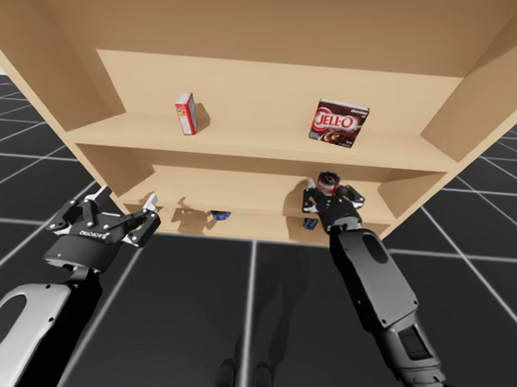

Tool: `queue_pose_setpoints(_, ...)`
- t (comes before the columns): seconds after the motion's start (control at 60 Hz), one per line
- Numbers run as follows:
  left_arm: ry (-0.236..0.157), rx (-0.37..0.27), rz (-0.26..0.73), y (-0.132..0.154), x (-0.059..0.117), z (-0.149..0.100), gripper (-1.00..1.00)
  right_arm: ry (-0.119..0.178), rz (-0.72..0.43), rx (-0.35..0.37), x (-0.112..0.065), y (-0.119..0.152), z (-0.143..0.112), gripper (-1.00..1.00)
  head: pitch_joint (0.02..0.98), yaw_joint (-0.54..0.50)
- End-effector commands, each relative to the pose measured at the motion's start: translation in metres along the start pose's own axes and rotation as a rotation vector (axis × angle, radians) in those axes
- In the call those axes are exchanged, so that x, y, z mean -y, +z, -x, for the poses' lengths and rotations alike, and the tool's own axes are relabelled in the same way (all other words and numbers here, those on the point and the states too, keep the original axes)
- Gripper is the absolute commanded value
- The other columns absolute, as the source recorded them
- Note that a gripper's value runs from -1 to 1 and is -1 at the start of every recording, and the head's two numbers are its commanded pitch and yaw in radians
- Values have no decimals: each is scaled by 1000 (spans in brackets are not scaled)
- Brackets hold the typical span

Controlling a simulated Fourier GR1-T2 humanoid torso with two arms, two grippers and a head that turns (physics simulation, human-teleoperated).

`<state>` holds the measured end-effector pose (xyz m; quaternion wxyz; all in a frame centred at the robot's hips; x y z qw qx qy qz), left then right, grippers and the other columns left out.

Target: Look through the shelves, find the red soup can, and take it.

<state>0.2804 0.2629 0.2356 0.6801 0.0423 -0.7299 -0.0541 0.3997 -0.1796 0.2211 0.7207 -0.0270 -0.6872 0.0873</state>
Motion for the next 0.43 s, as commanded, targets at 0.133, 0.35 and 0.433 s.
queue_pose_setpoints(0.133,-2,0,1,0,1,0,-1000,1,90,53,20,36,-16,996,516,-250)
queue_pose_setpoints(0.35,-3,0,1,-1,1,0,-1000,53,64,116,20,90,-26,997,510,-253)
queue_pose_setpoints(0.433,-5,-1,3,-1,2,1,-1000,69,56,144,17,112,-29,991,505,-254)
